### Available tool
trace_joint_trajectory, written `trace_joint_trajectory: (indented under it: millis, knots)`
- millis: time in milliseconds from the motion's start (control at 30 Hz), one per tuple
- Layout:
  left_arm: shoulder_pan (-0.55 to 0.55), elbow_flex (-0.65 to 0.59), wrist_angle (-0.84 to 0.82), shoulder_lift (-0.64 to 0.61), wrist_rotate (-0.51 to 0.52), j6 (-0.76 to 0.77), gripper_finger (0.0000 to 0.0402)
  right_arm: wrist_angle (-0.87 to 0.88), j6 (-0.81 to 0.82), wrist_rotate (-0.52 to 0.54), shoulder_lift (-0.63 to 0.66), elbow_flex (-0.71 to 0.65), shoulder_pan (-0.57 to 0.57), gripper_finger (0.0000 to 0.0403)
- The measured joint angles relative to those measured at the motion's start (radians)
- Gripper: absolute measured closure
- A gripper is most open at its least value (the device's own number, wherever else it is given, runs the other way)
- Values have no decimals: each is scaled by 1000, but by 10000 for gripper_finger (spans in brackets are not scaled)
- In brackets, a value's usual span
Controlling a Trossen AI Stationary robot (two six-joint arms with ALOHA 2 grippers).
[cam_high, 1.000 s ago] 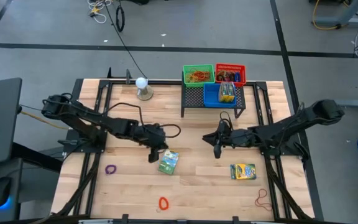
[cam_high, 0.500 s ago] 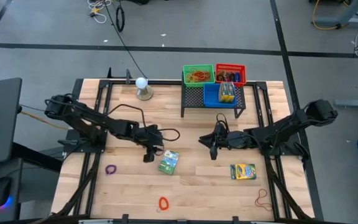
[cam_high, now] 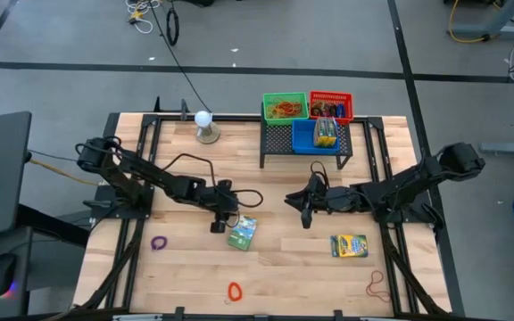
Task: Pick & Place Office Desk Supplies
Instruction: Put the yellow rubber band into the green bin
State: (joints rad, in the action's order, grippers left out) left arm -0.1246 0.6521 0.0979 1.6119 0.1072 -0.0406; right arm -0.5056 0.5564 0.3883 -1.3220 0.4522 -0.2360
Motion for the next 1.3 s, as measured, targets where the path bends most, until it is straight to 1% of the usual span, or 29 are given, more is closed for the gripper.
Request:
trace_joint_trajectory:
  millis: [100, 233, 333, 467, 567, 600, 767, 900, 1033, 1200, 1300]
  knots:
    - [0, 2, 44, 17, -9, -25, 287, 0, -4, 1, 0, 0, 9, 311]
    - [2, 1, 49, 49, -19, -41, 287, 0, -4, 1, 0, 0, 20, 311]
    - [0, 1, 63, 67, -22, -39, 297, -4, -4, 2, 0, 0, 22, 311]
    - [0, 1, 116, 70, -22, -38, 341, -6, -4, 2, 0, 0, 22, 311]
    - [3, 1, 132, 69, 35, -25, 384, 2, -4, 2, 1, 0, 22, 311]
    - [6, 1, 138, 69, 52, -14, 390, 12, -4, 2, 1, 0, 22, 311]
    - [13, 1, 164, 53, 74, 88, 393, 67, 7, -10, 1, 0, 22, 311]
    - [6, 6, 167, -2, 144, 177, 394, 76, 15, -28, 1, -1, 21, 311]
    - [6, 26, 168, -49, 204, 315, 394, 78, 40, -49, 1, -1, 21, 311]
    - [6, 69, 180, -50, 260, 427, 394, 84, 38, -93, 1, -1, 20, 311]
    - [4, 73, 252, -28, 307, 472, 394, 95, 36, -113, 1, -1, 20, 311]
